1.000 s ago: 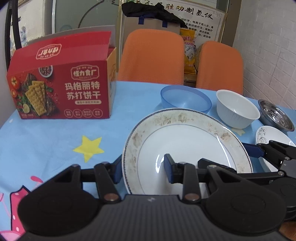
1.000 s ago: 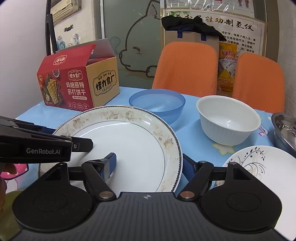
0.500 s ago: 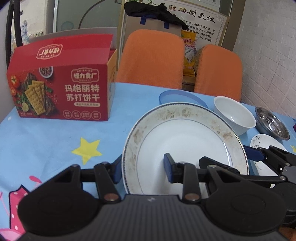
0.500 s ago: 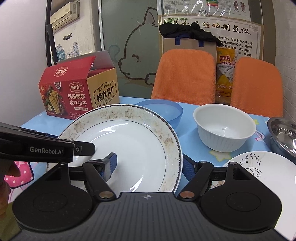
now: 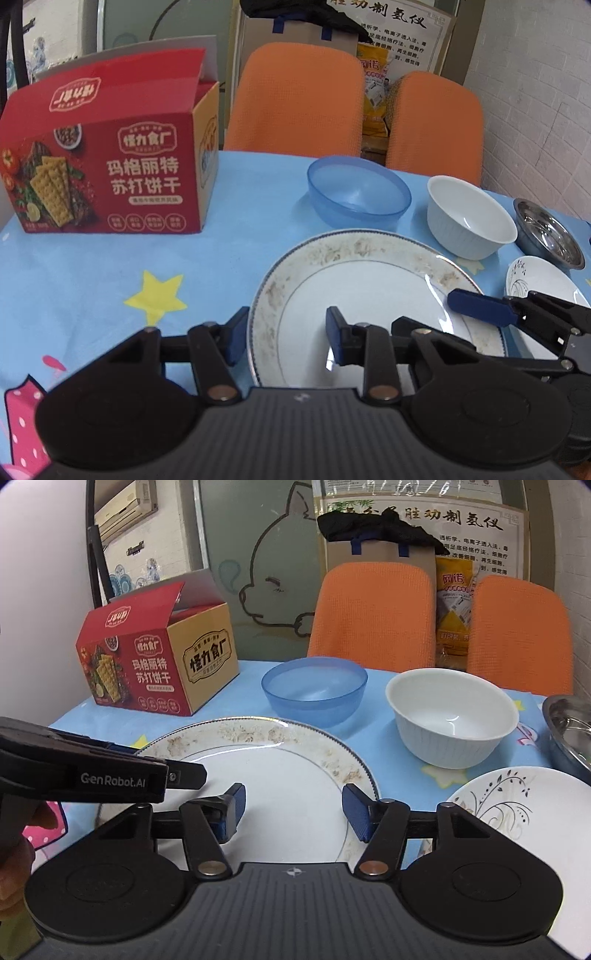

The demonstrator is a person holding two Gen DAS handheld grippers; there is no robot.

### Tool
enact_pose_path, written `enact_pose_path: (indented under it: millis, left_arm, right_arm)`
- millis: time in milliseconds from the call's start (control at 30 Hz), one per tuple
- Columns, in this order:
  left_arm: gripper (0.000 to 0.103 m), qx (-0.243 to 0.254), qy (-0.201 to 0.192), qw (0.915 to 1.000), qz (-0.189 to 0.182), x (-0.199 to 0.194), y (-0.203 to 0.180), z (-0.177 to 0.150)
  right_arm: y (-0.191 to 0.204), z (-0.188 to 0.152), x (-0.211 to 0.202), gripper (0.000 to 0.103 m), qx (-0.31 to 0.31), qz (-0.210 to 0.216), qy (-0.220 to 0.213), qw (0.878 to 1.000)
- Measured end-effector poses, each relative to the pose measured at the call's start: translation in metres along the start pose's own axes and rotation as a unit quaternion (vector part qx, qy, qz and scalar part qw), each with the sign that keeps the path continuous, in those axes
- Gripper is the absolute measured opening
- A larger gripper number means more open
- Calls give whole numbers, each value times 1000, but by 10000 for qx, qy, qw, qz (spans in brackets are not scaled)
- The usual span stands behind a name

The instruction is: Organize plates and bowls

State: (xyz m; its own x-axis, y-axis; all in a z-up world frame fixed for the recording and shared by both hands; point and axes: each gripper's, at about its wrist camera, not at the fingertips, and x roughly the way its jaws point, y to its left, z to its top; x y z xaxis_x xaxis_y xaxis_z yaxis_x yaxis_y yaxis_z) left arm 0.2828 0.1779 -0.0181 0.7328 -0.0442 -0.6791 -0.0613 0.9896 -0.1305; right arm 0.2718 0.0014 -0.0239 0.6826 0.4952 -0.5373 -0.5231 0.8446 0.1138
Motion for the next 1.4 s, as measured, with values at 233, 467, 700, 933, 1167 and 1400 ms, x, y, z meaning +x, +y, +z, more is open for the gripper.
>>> enact_pose_path:
  millis: [233,467,700,933,1167,1400]
  left_arm:
    - [61,-92,-294,9995,-64,-12,5,1]
    - [62,-236,-48,9995,-210,-5,13,-1]
    - [63,-206,17,9997,-120,-3,13,-3]
    - [59,25,197,9998,-11,8,5,-9]
    - [46,62,90,9997,207,8,-6,-10]
    - [39,-243,-101,9996,76,-16,2,7]
  right_arm:
    - [1,4,-15,103,-202,-358,-502,9979]
    - [-5,-4,10,103,-50,-283,82,9996]
    - [-1,-6,10,103,-109,-148,136,9997]
    - [6,-10,11,103,-440,-221,326,9983]
    - [2,-7,8,103,-222,-304,274,9989]
    - [5,7,-15,103,136,-151,-263,9994]
